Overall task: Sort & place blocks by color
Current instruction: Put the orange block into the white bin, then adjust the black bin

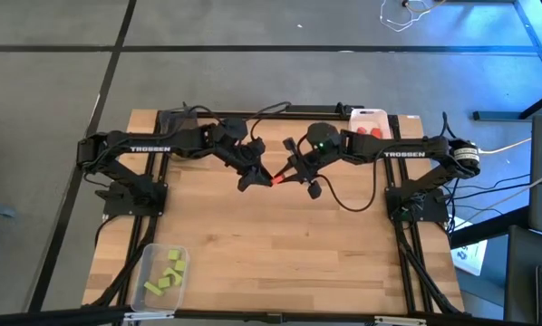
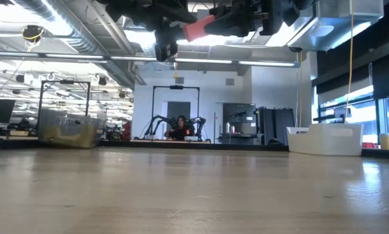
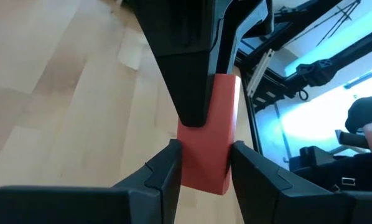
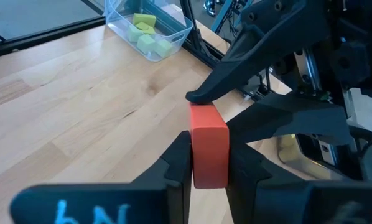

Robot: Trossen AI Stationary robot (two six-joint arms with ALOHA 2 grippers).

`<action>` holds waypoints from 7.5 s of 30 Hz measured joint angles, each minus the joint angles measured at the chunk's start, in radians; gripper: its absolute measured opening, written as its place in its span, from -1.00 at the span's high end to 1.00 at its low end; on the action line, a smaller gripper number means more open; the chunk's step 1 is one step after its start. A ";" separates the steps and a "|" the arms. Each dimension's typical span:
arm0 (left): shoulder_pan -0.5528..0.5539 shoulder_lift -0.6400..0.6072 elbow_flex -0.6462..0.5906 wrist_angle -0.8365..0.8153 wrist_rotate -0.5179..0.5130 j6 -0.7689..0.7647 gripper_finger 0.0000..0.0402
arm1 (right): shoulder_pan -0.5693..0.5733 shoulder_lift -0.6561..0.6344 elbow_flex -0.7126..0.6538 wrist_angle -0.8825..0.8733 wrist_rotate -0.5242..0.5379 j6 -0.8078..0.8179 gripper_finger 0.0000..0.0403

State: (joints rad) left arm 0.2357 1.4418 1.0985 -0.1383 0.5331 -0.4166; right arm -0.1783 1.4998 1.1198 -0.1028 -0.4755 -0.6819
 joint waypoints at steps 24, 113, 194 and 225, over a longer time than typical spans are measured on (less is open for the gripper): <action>0.003 -0.001 0.000 -0.039 0.100 -0.016 0.38 | -0.007 -0.001 0.003 -0.121 0.044 0.053 0.69; 0.135 -0.062 0.000 -0.525 -0.448 0.082 0.38 | -0.750 -0.076 0.012 -0.853 0.765 0.808 0.48; 0.399 -0.061 -0.167 -0.669 -0.696 -0.013 0.38 | -0.542 -0.076 0.197 -0.596 0.141 0.625 0.48; 0.373 0.124 -0.128 -0.609 -0.730 0.027 0.38 | -0.542 -0.076 0.197 -0.596 0.141 0.617 0.48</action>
State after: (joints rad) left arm 0.6083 1.5661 0.9702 -0.7468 -0.1966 -0.3893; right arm -0.7204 1.4239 1.3168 -0.6991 -0.3344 -0.0647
